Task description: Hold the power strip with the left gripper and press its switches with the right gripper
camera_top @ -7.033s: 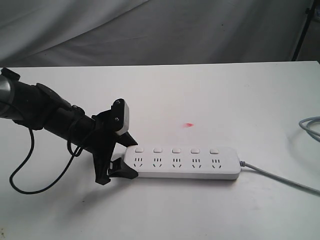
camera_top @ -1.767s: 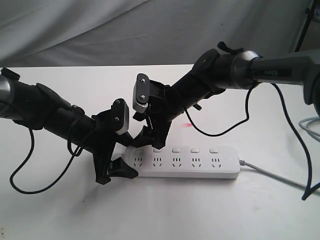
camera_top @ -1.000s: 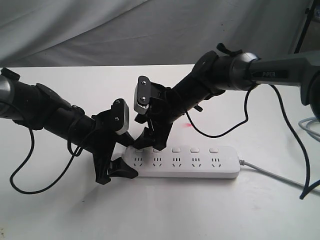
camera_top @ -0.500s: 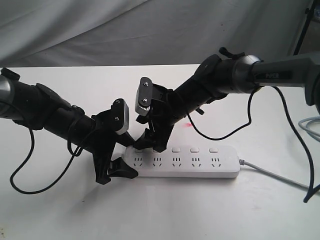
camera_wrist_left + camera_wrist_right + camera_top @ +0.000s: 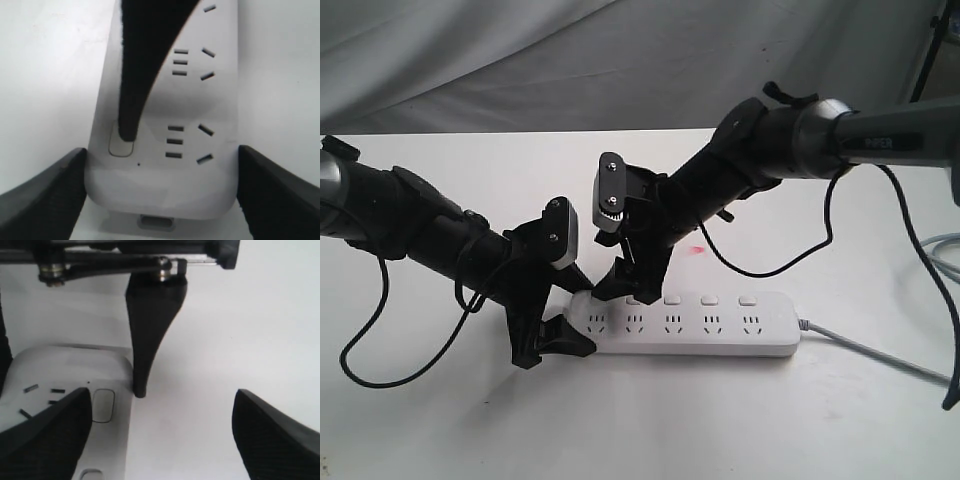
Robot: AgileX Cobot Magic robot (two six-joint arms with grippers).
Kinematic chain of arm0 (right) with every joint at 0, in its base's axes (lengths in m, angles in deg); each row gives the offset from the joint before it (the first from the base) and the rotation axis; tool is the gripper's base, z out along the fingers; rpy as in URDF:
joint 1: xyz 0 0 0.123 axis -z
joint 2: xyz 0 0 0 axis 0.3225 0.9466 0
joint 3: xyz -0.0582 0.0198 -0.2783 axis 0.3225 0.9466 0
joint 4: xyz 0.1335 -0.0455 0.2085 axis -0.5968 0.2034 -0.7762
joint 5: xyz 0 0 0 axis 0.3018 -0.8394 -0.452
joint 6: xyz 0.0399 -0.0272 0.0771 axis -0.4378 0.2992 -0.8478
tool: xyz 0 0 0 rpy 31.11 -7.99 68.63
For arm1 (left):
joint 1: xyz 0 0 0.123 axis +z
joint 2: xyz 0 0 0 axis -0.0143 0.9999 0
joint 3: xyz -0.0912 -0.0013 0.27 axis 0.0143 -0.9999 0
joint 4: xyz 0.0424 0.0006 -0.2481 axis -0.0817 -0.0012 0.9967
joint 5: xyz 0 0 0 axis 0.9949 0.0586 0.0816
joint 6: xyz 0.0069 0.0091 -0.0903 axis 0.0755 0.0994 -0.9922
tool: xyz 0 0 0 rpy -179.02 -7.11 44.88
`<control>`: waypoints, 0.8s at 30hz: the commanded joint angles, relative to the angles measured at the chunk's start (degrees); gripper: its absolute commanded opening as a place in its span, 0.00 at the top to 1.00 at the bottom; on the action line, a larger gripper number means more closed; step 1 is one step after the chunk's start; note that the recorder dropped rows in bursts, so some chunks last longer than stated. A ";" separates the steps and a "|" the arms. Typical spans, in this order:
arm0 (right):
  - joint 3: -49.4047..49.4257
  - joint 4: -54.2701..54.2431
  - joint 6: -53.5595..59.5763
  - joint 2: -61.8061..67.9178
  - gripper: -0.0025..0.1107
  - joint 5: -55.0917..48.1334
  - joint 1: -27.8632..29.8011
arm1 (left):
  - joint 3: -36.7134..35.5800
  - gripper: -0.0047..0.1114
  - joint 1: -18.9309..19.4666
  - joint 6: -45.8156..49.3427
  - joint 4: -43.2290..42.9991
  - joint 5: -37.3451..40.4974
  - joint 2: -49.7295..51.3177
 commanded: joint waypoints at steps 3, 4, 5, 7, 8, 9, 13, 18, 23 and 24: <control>0.23 -0.02 -1.85 -2.57 0.35 -0.62 -0.13 | 0.22 0.96 -0.30 0.18 -0.73 -0.78 0.10; 0.23 -0.02 -1.85 -2.57 0.35 -0.62 -0.13 | 0.22 0.96 -0.30 0.18 -0.73 -0.78 0.10; 0.23 -0.02 -1.99 -2.57 0.35 -0.52 -0.13 | 0.22 0.96 -0.30 0.18 -0.73 -0.78 0.10; 0.23 0.22 -2.43 -2.57 0.35 -0.51 -0.13 | 0.22 0.96 -0.30 0.18 -0.73 -0.78 0.10; 0.23 0.33 -2.43 -2.57 0.35 -0.51 -0.13 | 0.22 0.96 -0.30 0.18 -0.73 -0.78 0.10; 0.23 0.33 -2.43 -2.57 0.35 -0.51 -0.13 | 0.22 0.96 -0.30 0.18 -0.73 -0.78 0.10; 0.23 1.56 -2.69 -2.57 0.35 -0.51 -0.13 | 0.22 0.96 -0.30 0.18 -0.73 -0.78 0.10; 0.23 2.20 -2.80 -2.57 0.35 -0.51 -0.13 | 0.22 0.96 -0.30 0.18 -0.73 -0.78 0.10; 0.23 5.02 -4.57 -2.57 0.35 -0.51 0.33 | 0.22 0.96 -0.30 0.18 -0.73 -0.78 0.10; 0.23 5.25 -4.76 -2.57 0.35 -0.51 0.50 | 0.22 0.96 -0.30 0.18 -0.73 -0.78 0.10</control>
